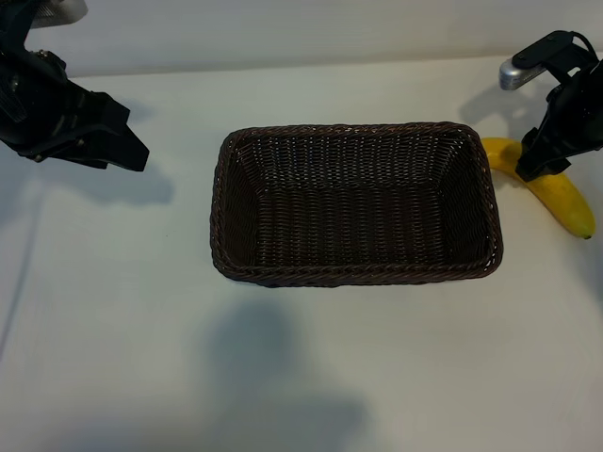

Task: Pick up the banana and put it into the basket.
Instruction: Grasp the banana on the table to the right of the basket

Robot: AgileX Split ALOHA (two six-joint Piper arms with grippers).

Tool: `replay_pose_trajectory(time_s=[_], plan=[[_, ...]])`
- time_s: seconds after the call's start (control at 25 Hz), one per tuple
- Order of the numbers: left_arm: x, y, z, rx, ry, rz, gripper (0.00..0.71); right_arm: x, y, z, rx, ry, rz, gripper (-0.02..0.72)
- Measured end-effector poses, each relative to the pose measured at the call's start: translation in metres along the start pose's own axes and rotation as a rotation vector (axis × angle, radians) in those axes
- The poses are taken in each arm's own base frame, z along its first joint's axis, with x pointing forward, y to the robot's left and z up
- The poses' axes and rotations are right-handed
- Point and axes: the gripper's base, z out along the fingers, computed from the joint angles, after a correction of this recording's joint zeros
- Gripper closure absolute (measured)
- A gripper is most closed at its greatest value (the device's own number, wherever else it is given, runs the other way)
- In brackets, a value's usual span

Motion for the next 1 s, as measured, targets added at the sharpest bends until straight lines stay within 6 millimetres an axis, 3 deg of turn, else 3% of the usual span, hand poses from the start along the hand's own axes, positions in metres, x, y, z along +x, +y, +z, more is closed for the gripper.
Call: replay_pose_trajectory(time_s=[0.32, 0.76, 1.0], plan=[[0.000, 0.000, 0.000, 0.000, 0.000, 0.000, 0.208, 0.004, -0.001, 0.018, -0.022, 0.033, -0.004, 0.113], [0.000, 0.000, 0.000, 0.000, 0.000, 0.003, 0.208, 0.003, -0.003, 0.020, -0.004, 0.016, -0.007, 0.113], [0.000, 0.000, 0.000, 0.000, 0.000, 0.003, 0.208, 0.005, -0.004, 0.031, -0.013, 0.033, -0.002, 0.117]])
